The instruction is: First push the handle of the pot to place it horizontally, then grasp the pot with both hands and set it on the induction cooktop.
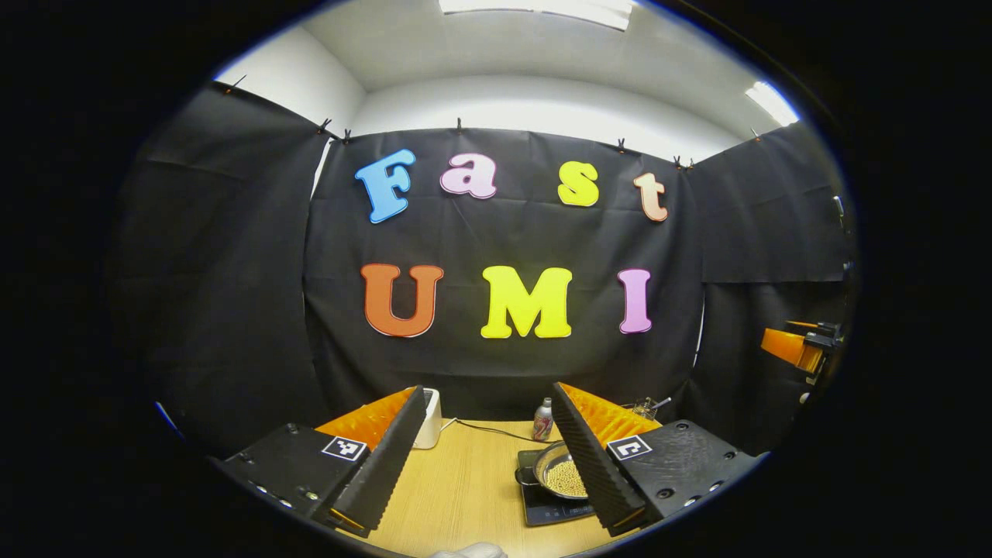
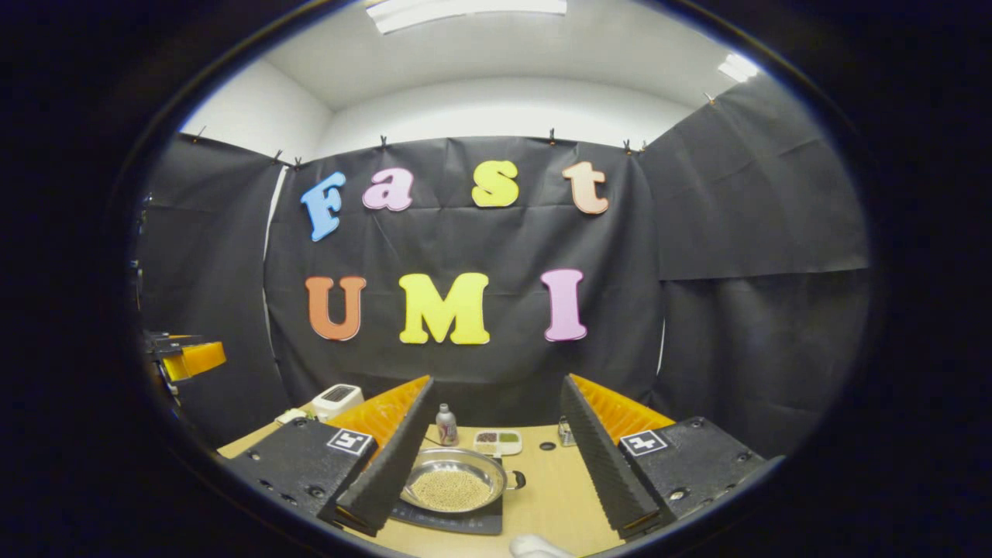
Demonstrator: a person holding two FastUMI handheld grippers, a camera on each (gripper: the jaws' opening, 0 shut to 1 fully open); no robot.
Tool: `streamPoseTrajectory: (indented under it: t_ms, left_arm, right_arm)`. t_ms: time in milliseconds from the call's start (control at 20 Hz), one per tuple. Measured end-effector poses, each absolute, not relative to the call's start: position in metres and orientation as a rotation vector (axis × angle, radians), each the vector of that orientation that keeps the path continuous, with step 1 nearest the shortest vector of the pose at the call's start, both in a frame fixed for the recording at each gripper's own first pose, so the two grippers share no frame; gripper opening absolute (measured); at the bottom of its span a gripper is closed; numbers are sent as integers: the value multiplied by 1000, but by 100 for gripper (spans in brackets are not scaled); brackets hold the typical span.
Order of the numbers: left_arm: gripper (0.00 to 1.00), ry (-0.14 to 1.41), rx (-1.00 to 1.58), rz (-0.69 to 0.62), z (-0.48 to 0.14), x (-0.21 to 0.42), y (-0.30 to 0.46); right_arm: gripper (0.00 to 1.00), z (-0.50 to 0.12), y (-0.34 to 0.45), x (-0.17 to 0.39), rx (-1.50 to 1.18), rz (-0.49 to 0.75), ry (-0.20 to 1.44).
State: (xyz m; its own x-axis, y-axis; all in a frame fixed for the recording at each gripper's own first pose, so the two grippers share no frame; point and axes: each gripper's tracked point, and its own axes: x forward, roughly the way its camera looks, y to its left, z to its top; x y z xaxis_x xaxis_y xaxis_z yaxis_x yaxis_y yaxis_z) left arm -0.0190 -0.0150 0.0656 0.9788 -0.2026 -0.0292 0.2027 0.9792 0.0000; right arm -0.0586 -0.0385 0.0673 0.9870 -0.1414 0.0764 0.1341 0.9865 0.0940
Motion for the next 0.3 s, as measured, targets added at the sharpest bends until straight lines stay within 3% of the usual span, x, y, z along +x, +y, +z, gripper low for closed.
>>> streamPoseTrajectory:
  t_ms: [300]
  left_arm:
    - [97, 33, 11, -217, 65, -22, -30]
  right_arm:
    - [100, 69, -52, -63, 83, -154, -87]
